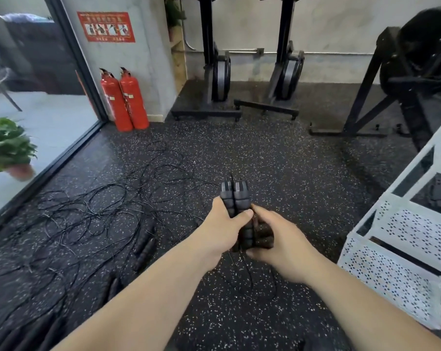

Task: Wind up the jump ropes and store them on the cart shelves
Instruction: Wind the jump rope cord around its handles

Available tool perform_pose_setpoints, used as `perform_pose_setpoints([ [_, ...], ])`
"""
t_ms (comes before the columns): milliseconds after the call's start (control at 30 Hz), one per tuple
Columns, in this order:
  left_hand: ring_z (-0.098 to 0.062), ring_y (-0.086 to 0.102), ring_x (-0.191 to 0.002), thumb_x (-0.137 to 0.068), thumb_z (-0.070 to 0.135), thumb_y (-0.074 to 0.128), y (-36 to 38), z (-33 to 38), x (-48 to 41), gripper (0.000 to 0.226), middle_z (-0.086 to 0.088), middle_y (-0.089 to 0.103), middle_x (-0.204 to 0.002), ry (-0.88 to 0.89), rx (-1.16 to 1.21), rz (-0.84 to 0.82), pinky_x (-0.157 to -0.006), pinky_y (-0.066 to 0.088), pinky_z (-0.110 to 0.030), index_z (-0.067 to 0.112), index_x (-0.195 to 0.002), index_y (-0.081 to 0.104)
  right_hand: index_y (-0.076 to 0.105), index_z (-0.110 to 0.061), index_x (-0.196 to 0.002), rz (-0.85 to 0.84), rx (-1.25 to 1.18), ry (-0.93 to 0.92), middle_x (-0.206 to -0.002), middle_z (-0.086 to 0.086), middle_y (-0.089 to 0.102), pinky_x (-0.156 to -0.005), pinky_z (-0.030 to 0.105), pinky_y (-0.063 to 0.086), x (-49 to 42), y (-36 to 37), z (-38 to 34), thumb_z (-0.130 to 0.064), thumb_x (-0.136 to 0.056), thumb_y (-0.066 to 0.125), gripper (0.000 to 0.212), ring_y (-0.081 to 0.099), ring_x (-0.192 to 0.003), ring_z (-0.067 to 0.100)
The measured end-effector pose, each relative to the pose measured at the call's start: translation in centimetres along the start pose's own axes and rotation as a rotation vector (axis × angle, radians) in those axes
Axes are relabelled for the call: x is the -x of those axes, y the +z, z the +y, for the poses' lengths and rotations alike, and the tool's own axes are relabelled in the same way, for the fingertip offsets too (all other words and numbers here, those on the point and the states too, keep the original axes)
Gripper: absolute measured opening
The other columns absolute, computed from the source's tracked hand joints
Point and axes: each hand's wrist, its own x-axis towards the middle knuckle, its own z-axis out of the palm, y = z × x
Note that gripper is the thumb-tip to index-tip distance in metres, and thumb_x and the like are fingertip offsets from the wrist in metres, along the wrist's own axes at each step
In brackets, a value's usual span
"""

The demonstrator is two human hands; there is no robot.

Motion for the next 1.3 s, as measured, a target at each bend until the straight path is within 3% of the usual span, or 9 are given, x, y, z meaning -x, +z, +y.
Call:
perform_pose_setpoints([
  [167, -0.021, 0.068, -0.122, -0.104, 0.023, 0.070, 0.4, 0.5, -0.3, 0.031, 0.001, 0.074, -0.128, -0.043, 0.057, -0.067, -0.108, 0.052, -0.055, 0.023, -0.130, 0.054, 0.032, -0.072, -0.148, -0.145, -0.126, -0.005, -0.141, -0.011, 0.060, -0.112, 0.045, 0.050, -0.1, -1.5, 0.7, -0.018, -0.084, 0.083, 0.098, 0.062, -0.128, 0.010],
  [333, -0.026, 0.073, -0.118, -0.105, 0.019, 0.068, 1.1, 1.1, 0.2, 0.030, -0.005, 0.075, -0.127, -0.062, 0.133, -0.145, -0.106, 0.055, -0.059, 0.018, -0.133, 0.054, 0.033, -0.071, -0.147, -0.047, -0.051, -0.015, -0.129, -0.019, 0.056, -0.109, 0.042, 0.052, 1.0, -2.0, 0.7, -0.036, -0.075, 0.093, 0.101, 0.060, -0.122, 0.004],
  [533, -0.026, 0.074, -0.117, -0.107, 0.018, 0.065, 1.3, 1.9, 1.6, 0.032, -0.002, 0.078, -0.125, -0.032, 0.106, -0.210, -0.104, 0.055, -0.062, 0.021, -0.135, 0.051, 0.032, -0.057, -0.159, -0.162, -0.136, -0.031, -0.146, -0.025, 0.053, -0.111, 0.044, 0.052, 1.9, -4.3, 1.6, -0.021, -0.090, 0.084, 0.093, 0.060, -0.129, 0.002],
  [733, -0.026, 0.072, -0.120, -0.107, 0.018, 0.065, 1.8, 2.5, 2.8, 0.033, -0.002, 0.075, -0.130, -0.027, 0.109, -0.221, -0.105, 0.055, -0.063, 0.020, -0.137, 0.051, 0.040, -0.056, -0.154, -0.016, -0.064, -0.077, -0.138, -0.029, 0.059, -0.106, 0.038, 0.054, 2.9, -3.7, 1.1, -0.032, -0.078, 0.094, 0.096, 0.064, -0.119, 0.001],
  [833, -0.017, 0.066, -0.123, -0.107, 0.024, 0.065, 1.0, 3.2, 2.9, 0.034, 0.004, 0.071, -0.131, 0.056, -0.138, -0.272, -0.104, 0.056, -0.052, 0.027, -0.138, 0.051, 0.041, -0.057, -0.153, -0.088, -0.021, -0.059, -0.139, -0.028, 0.055, -0.102, 0.038, 0.058, 3.0, -5.8, 1.6, -0.023, -0.085, 0.090, 0.091, 0.064, -0.118, -0.001],
  [933, -0.010, 0.064, -0.115, -0.106, 0.028, 0.065, 0.3, 3.7, 3.0, 0.036, 0.008, 0.068, -0.125, 0.149, -0.421, -0.319, -0.088, 0.055, -0.032, 0.031, -0.138, 0.047, 0.040, -0.061, -0.151, 0.094, 0.037, -0.034, -0.141, -0.032, 0.049, -0.103, 0.032, 0.056, 3.3, -7.6, 1.3, -0.036, -0.082, 0.091, 0.090, 0.059, -0.120, -0.006],
  [1100, -0.011, 0.063, -0.090, -0.097, 0.033, 0.067, 0.5, 3.6, 3.4, 0.046, 0.010, 0.065, -0.103, 0.359, -1.033, -0.442, -0.075, 0.050, -0.036, 0.038, -0.133, 0.039, 0.015, -0.050, -0.165, 0.185, 0.424, -0.122, -0.169, -0.023, 0.013, -0.121, 0.034, 0.028, 3.5, -7.6, 0.5, -0.021, -0.080, 0.089, 0.116, 0.013, -0.156, 0.007],
  [1200, -0.015, 0.061, -0.079, -0.094, 0.034, 0.066, 1.6, 3.4, 3.8, 0.044, 0.004, 0.062, -0.092, 0.367, -1.090, -0.482, -0.065, 0.044, -0.037, 0.032, -0.127, 0.037, 0.025, -0.042, -0.163, 0.037, 0.556, -0.176, -0.160, -0.012, 0.037, -0.121, 0.040, 0.037, 3.1, -6.4, 1.1, -0.006, -0.083, 0.076, 0.101, 0.036, -0.146, 0.017],
  [1300, -0.015, 0.061, -0.081, -0.092, 0.037, 0.065, 2.0, 3.3, 3.6, 0.052, 0.007, 0.061, -0.097, 0.382, -1.099, -0.419, -0.068, 0.045, -0.037, 0.034, -0.133, 0.033, 0.026, -0.045, -0.149, -0.005, 0.432, -0.091, -0.146, -0.009, 0.048, -0.096, 0.046, 0.052, 3.1, -5.7, 1.1, -0.001, -0.090, 0.061, 0.082, 0.062, -0.114, 0.024],
])
